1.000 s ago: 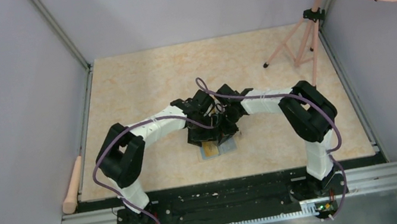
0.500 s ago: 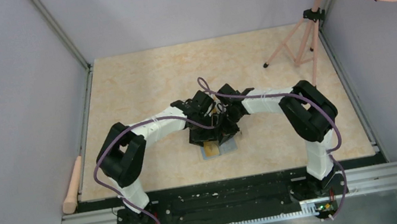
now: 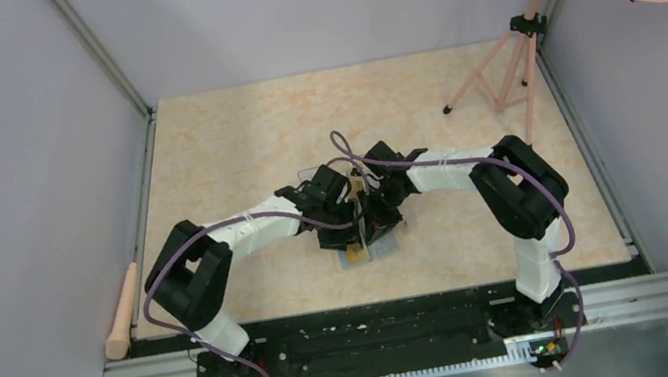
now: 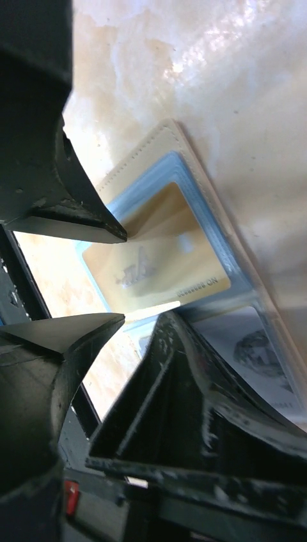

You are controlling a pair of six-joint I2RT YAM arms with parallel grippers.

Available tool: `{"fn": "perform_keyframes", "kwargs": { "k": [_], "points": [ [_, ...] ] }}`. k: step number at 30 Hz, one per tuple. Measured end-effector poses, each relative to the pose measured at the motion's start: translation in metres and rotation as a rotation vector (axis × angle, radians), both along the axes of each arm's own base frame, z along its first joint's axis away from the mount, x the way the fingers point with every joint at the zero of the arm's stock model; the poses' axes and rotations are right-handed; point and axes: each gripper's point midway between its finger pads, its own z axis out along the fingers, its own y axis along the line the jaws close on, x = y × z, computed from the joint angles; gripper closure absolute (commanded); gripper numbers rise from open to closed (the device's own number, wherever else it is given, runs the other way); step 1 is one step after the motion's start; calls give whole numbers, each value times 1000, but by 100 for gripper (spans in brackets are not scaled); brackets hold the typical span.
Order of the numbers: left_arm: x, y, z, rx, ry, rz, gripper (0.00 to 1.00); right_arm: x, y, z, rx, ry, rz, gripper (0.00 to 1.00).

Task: Put the credit cards into the card holder
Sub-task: Turn over the card slot in the card holder.

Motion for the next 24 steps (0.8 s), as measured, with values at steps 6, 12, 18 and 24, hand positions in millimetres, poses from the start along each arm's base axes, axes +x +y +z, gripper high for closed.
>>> {"fn": "perform_keyframes", "kwargs": {
  "k": [6, 12, 18, 24],
  "points": [
    [-6, 15, -2, -21, -12, 52, 51, 0, 0, 0, 1, 0, 0, 100],
    [-5, 27, -7, -58, 8, 110, 51, 0, 0, 0, 1, 0, 0, 100],
    [-3, 23, -6, -88, 16, 104, 56, 0, 0, 0, 1, 0, 0, 100],
    [-3, 23, -6, -90, 21, 106, 68, 0, 0, 0, 3, -3, 0, 100]
  ]
}}
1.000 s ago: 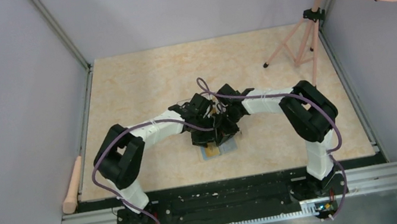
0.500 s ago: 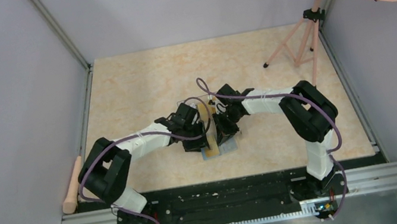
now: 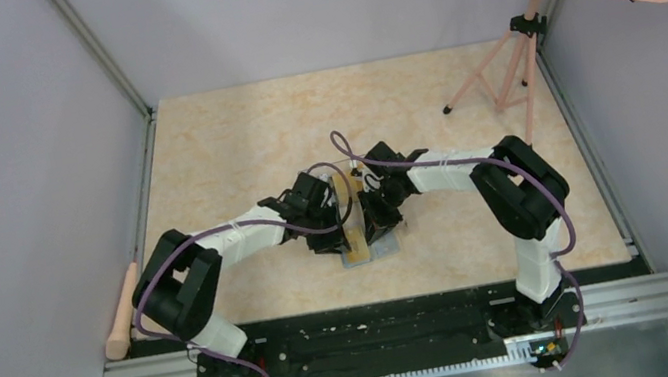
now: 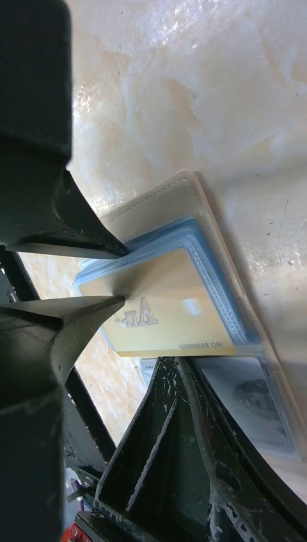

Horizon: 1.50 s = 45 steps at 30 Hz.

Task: Put the credit cards into the card holder
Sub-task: Turn over the card slot in the card holder.

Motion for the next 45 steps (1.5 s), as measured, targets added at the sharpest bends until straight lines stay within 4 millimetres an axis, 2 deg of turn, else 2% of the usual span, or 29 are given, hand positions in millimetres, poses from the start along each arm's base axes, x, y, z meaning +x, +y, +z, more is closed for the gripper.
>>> {"fn": "perform_keyframes", "kwargs": {
  "k": [9, 19, 23, 25, 26, 28, 29, 35, 41, 42, 45],
  "points": [
    [2, -4, 5, -9, -5, -8, 64, 0, 0, 0, 1, 0, 0, 100],
    [16, -26, 39, -29, -74, -55, 64, 0, 0, 0, 1, 0, 0, 100],
    [12, -31, 36, -42, -49, -71, 64, 0, 0, 1, 3, -3, 0, 100],
    [10, -31, 30, -38, -30, -75, 69, 0, -1, 1, 4, -5, -3, 100],
    [10, -31, 27, -32, -20, -75, 76, 0, -2, 2, 4, -4, -6, 100],
    [9, -30, 22, -18, -2, -73, 97, -1, -5, 3, 1, -1, -12, 100],
    [9, -30, 20, -14, 3, -73, 100, -2, -7, 4, -1, 4, -17, 100],
    [15, -31, 26, 8, -7, -69, 100, 1, -13, 24, 21, -7, -58, 100],
    [22, -11, 34, 137, -30, -73, 100, 17, -25, 48, 54, -47, -117, 100],
    [23, -7, 37, 159, -30, -78, 96, 19, -27, 49, 56, -50, -126, 100],
    [26, -6, 41, 186, -23, -100, 63, 26, -35, 51, 55, -51, -156, 100]
  ]
}}
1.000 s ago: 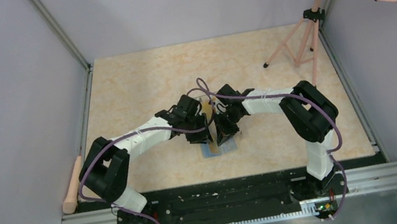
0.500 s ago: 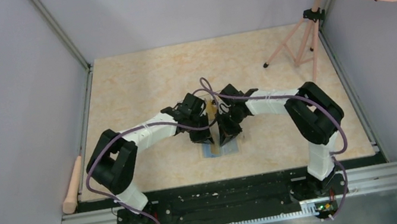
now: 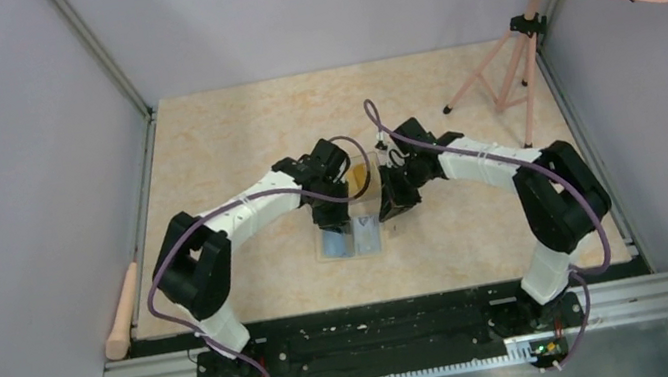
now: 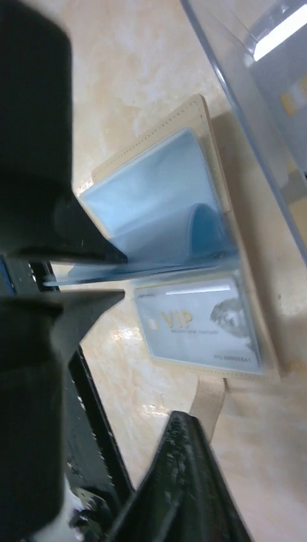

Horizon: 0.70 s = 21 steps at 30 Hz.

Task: Put the credit cards into the card holder
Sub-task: Turn over the card slot in the card holder.

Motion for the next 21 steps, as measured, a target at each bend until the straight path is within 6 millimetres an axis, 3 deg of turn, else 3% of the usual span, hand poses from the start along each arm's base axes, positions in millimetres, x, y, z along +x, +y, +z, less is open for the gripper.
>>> {"fn": "perform_keyframes", "kwargs": {
  "k": [2, 4, 11, 16, 21],
  "points": [
    [0, -6, -1, -17, 20, -18, 49, 5, -6, 1, -1, 2, -21, 100],
    [-4, -13, -3, -45, 51, -33, 42, 11, -13, 2, 0, 2, -47, 100],
    [-10, -38, -10, -142, 145, -70, 40, 29, -38, 15, 17, -17, -132, 100],
    [-7, -60, -8, -214, 169, -94, 39, 33, -46, 16, 19, -13, -150, 100],
    [-3, -68, 0, -247, 154, -110, 36, 31, -47, 16, 14, -2, -150, 100]
  ]
}}
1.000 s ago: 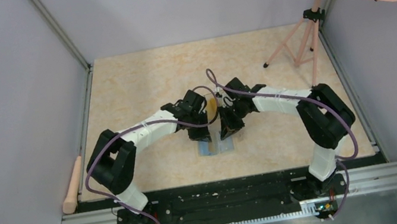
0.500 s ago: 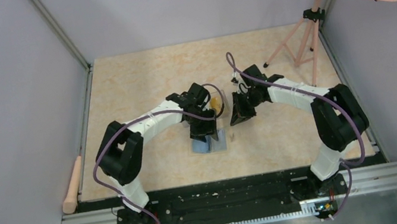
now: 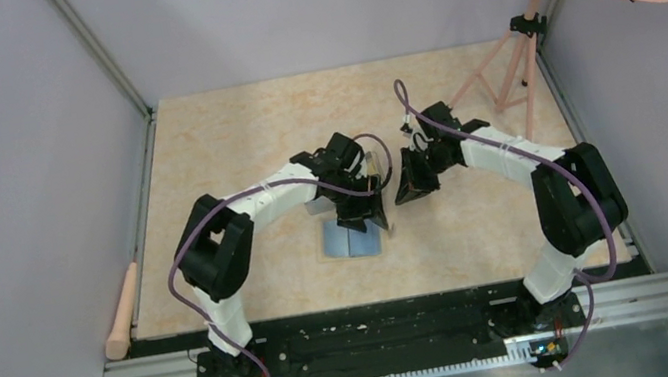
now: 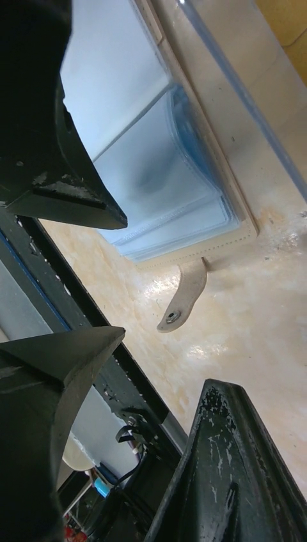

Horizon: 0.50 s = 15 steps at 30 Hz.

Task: Put the credit cards into the card holder
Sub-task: Turn over the card slot in the card holder, then pick up the credit card from the storage box.

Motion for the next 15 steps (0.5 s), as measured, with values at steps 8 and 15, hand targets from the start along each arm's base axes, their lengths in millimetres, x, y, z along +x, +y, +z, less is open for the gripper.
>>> {"fn": "perform_keyframes", "kwargs": {
  "k": [8, 15],
  "points": [
    [21, 9, 34, -83, -113, 25, 32, 15, 4, 20, 15, -40, -5, 100],
    [88, 56, 77, -295, -188, 213, 38, 61, 24, 46, 55, -121, -5, 100]
  ]
}}
